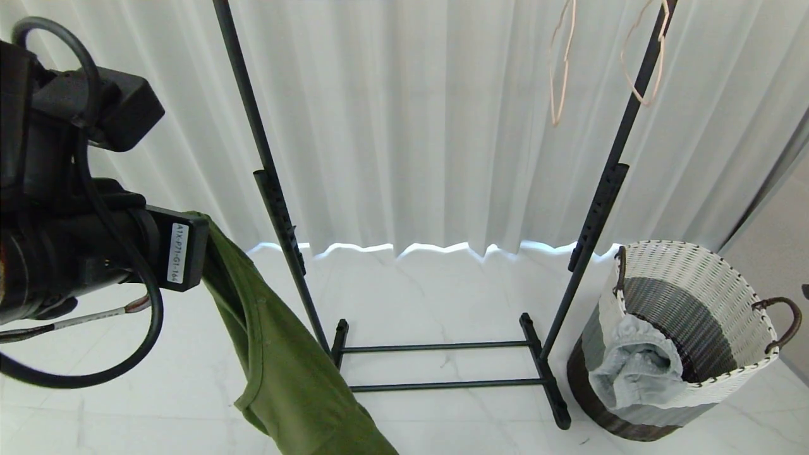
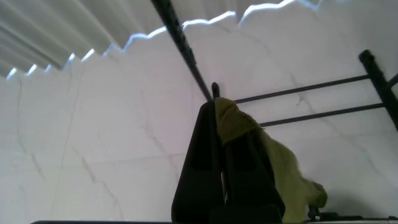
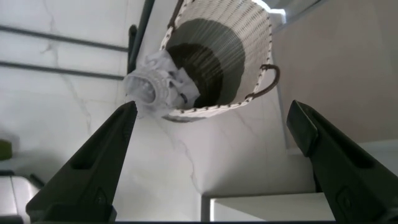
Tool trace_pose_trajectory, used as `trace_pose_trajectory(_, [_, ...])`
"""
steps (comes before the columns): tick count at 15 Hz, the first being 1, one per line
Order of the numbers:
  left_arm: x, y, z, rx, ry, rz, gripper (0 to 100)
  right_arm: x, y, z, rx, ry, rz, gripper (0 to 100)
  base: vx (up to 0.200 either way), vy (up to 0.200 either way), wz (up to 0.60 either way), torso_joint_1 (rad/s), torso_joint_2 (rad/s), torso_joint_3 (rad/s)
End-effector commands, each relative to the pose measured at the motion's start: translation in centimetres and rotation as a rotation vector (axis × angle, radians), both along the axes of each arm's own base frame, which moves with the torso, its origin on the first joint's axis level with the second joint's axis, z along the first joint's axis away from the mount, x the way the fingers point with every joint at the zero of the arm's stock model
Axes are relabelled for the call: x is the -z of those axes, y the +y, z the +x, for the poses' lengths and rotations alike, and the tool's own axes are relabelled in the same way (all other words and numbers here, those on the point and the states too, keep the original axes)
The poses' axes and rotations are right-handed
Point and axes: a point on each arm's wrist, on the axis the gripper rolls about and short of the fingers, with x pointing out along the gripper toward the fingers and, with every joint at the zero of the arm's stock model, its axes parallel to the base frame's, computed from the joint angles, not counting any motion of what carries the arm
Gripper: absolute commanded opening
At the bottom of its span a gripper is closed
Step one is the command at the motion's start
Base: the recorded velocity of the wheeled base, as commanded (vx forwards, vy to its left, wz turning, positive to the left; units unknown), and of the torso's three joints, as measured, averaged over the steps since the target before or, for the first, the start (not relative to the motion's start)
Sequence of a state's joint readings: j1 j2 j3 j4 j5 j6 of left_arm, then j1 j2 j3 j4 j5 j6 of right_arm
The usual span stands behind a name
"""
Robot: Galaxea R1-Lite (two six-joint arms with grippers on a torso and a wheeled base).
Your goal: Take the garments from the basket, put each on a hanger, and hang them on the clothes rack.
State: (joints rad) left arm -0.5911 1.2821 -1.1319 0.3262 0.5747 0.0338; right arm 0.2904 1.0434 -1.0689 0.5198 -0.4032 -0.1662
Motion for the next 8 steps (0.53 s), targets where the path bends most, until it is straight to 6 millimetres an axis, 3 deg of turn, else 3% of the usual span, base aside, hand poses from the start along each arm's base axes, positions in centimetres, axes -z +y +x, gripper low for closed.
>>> trace_pose_trajectory(1, [0.02,0.08,0.11,-0.007,0.0,0.001,0,0.04,0.01,0.05,0.001,0.001,0.0,100,0.0,0.0,0.0,0.168,-0.4,-0.29])
trace_pose_trajectory(8, [-0.05,0.1,-0.08,-0.004,-0.004,-0.001,0,0.29,-0.09,0.08,0.011,-0.011,0.006,100,0.0,0.0,0.0,0.174,-0.5,-0.286])
